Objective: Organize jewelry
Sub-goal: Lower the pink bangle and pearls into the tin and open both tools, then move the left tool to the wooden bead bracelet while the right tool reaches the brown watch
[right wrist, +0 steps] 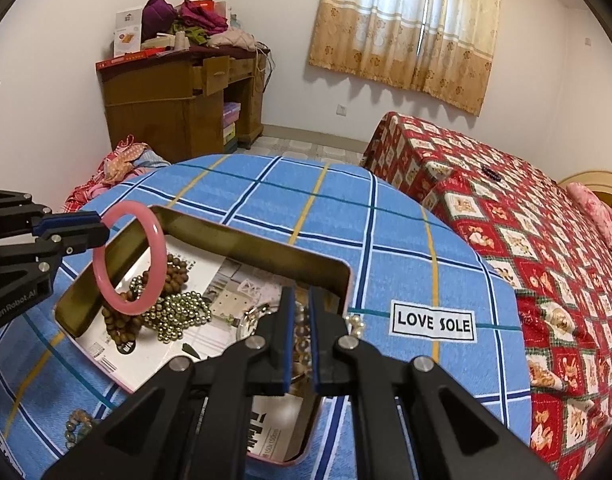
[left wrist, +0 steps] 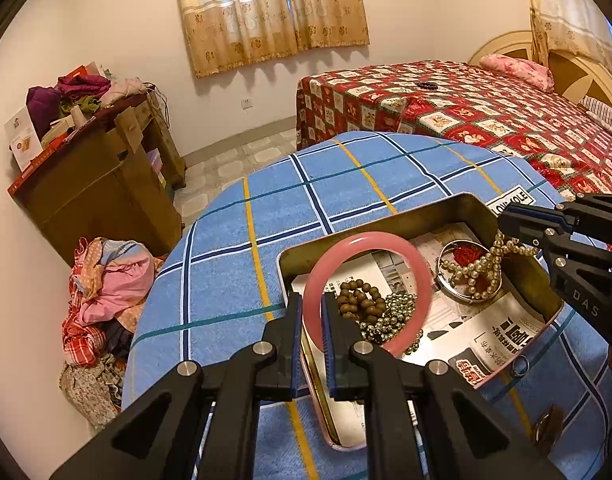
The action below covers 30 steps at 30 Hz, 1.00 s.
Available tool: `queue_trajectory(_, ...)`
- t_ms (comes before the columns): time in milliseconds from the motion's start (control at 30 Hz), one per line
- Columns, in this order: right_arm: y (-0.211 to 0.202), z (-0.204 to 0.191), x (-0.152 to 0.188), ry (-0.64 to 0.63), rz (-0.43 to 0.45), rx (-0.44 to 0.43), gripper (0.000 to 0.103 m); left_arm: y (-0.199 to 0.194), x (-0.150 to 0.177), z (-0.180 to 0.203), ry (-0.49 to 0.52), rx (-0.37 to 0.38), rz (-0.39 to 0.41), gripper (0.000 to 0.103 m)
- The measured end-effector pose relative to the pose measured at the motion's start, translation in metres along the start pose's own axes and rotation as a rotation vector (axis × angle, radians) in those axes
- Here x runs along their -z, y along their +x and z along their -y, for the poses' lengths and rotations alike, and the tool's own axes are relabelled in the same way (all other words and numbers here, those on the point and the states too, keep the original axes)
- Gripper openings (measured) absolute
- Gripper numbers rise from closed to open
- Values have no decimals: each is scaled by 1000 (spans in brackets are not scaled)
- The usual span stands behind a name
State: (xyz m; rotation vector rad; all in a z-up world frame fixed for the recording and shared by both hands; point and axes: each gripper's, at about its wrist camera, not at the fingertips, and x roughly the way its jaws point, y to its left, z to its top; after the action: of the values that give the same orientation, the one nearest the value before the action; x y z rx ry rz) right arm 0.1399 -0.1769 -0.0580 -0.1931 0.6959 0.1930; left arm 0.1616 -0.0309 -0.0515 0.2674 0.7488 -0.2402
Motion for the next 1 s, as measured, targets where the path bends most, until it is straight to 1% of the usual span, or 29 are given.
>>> queue_trajectory(133,1,-1,1,-1,-9,5,9,-2,-2,0,-11,18,12,11)
queue_trajectory(167,1,-1,2,-1,-8,9,11,-2,-2,0,-12,22,11,11)
queue_trajectory(200,1,-1,3,0,-10,10,15,-2,-2,0,-13,18,8,15)
queue_trajectory(267,2,0,5,7,-15,0,40,-2,-2,0,-16,4,5,37)
queue_trajectory(300,1,0,6,8,-12,1,45,-3,-1,0,-21,-6,14,58)
queue_trajectory(333,0,0,7,6,-6,7,50,-7,0,-1,-29,-24,37,71)
queue_trajectory(367,-1,0,9,3,-5,11,50,-9,1,-2,-35,-31,47,73)
queue_trajectory(433,-2,-1,11,3,-7,14,52,-10,2,-4,-47,-15,42,73)
queue_trajectory(467,-3,-1,12,3,-6,18,56,-11,3,-5,-48,-16,41,73)
queue_trajectory(533,-6,-1,15,3,-2,26,61,-13,7,-5,-40,-31,41,73)
queue_trajectory(633,-13,-3,19,4,5,35,63,-18,16,-7,-53,-35,31,73)
queue_trajectory(667,-16,-3,21,5,7,39,66,-21,21,-6,-59,-36,31,73)
queue_trajectory(733,-23,-5,25,7,16,49,70,-28,31,-4,-58,-41,35,73)
queue_trajectory(900,-40,-11,41,5,20,52,75,-49,56,6,-37,-29,47,73)
queue_trajectory(1000,-46,-15,52,2,12,50,77,-55,69,13,-17,-26,32,73)
